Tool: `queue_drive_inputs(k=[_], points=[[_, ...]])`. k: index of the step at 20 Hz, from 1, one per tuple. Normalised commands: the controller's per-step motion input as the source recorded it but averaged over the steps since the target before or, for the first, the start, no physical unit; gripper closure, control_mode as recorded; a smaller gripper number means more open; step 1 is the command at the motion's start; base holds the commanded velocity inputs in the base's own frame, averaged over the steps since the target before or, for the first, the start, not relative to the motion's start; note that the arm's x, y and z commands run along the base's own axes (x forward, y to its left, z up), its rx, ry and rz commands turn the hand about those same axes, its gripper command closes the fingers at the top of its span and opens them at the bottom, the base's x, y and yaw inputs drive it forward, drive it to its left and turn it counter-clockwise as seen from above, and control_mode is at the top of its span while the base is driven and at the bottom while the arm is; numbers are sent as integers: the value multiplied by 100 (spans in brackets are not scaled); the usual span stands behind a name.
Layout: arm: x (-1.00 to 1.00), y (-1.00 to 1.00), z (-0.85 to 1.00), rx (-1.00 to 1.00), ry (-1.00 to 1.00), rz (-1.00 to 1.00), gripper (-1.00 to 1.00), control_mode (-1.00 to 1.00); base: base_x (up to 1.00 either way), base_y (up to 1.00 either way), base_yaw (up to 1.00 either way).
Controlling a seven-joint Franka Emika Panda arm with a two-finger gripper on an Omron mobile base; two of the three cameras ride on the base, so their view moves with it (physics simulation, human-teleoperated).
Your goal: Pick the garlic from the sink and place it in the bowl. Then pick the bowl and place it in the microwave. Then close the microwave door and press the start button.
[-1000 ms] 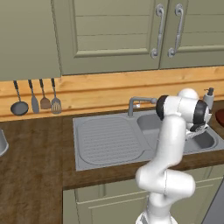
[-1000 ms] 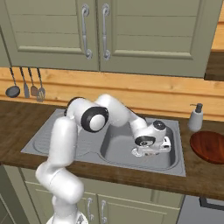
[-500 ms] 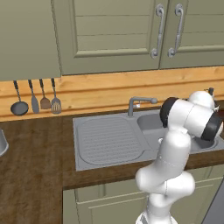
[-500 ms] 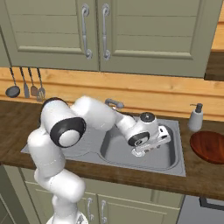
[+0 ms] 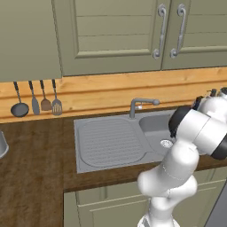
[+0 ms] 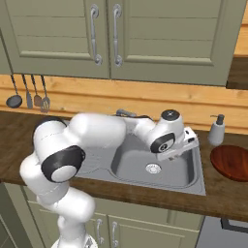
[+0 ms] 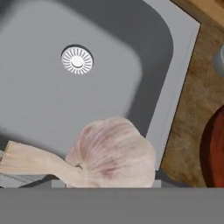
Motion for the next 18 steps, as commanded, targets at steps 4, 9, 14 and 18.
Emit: queue_drive_inputs(k=[4, 9, 14, 18], points=[[-22, -95, 45, 16, 6, -5, 100, -100, 0, 0, 0], [-3, -96, -9, 4, 16, -18, 100, -100, 0, 0, 0], [8, -80, -9, 0, 2, -16, 100, -100, 0, 0, 0], [1, -69, -5, 0, 0, -7, 100, -100, 0, 0, 0]])
